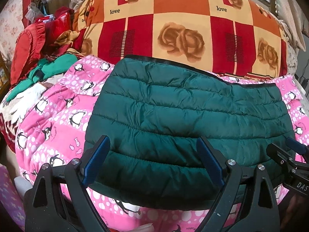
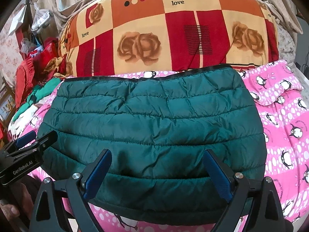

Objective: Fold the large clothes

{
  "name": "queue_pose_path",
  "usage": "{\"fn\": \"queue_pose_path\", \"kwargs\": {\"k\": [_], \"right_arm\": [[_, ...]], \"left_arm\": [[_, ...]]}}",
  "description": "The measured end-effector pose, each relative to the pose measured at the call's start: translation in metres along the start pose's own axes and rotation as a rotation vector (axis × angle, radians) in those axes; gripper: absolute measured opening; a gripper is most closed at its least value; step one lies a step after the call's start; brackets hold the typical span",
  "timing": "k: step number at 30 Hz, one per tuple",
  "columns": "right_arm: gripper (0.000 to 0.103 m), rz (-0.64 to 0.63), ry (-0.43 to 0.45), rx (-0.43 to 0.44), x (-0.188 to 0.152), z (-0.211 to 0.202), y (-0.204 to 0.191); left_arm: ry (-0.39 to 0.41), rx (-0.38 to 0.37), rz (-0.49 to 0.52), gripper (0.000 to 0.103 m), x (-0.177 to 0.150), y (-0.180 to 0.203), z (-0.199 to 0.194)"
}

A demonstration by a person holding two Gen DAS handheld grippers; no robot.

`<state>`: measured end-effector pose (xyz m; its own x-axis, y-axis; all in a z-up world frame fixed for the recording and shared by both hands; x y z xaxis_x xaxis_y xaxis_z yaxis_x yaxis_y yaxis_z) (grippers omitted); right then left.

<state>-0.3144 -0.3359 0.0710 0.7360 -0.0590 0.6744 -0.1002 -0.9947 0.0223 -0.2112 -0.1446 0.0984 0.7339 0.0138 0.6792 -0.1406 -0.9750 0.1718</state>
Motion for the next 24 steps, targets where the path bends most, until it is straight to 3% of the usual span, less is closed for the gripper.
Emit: {"fn": "queue_pose_path", "kwargs": {"k": [24], "right_arm": [[0.094,0.009,-0.02,0.015,-0.001,0.012,0.001]], "left_arm": [[-0.022,0.007,-0.001,0.091,-0.002,0.001,0.009]]}}
Point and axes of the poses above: each gripper's, at about its wrist camera, not at the fingertips, and z roughly the way its jaws point, y to its right, x to its top, the point moved 7 cm from there along z, roughly the way its jaws point, and after that the axes turned 13 degrees about -z, right-handed, at the moved point
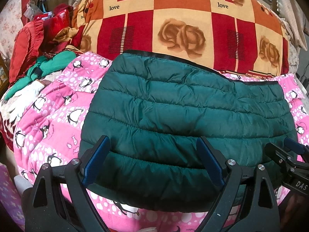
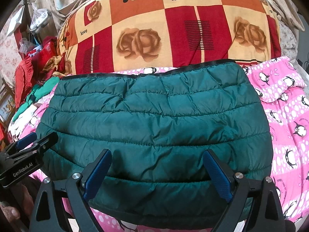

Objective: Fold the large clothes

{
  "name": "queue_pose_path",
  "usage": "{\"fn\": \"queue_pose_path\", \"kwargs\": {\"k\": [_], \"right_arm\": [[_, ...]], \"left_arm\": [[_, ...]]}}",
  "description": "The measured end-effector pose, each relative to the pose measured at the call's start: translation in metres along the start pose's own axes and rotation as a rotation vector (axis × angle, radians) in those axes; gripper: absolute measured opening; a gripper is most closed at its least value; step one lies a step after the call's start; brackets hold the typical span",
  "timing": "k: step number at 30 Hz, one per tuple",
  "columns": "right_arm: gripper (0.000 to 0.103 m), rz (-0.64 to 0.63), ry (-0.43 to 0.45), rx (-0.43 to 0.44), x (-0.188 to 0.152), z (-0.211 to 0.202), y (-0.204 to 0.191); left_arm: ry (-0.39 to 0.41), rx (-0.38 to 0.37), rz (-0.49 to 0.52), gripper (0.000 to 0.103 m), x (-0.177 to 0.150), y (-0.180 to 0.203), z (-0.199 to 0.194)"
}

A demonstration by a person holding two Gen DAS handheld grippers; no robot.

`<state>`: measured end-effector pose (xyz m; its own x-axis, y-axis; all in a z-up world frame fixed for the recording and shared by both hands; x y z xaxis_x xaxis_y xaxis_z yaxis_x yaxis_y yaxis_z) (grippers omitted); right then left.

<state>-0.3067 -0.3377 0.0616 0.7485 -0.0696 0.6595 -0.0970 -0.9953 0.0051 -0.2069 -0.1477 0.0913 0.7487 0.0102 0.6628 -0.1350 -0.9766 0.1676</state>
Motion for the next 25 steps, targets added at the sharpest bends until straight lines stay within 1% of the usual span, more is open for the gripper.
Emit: {"fn": "queue_pose_path", "kwargs": {"k": [13,17,25], "right_arm": [[0.094,0.005,-0.005,0.007,-0.001,0.005,-0.001],[0.094,0.004,-0.006,0.007,0.0,0.006,-0.001],[0.094,0.003,-0.009,0.008,-0.001,0.009,-0.001]], "left_arm": [[-0.013,0.009,0.012,0.091,-0.003,-0.001,0.007],[-0.018,-0.003,0.012,0.091,-0.004,-0.001,0.009],[-0.003,-0.002,0.024,0.091,-0.001,-0.003,0.01]]}}
Point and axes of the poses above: each gripper's, at about its wrist camera, not at the fingertips, and z roughly the way its jaws point, y to its right, x to its top, the point moved 7 cm from there along z, roughly the way its jaws point, and after that the axes turned 13 degrees about -z, right-handed, at the moved point
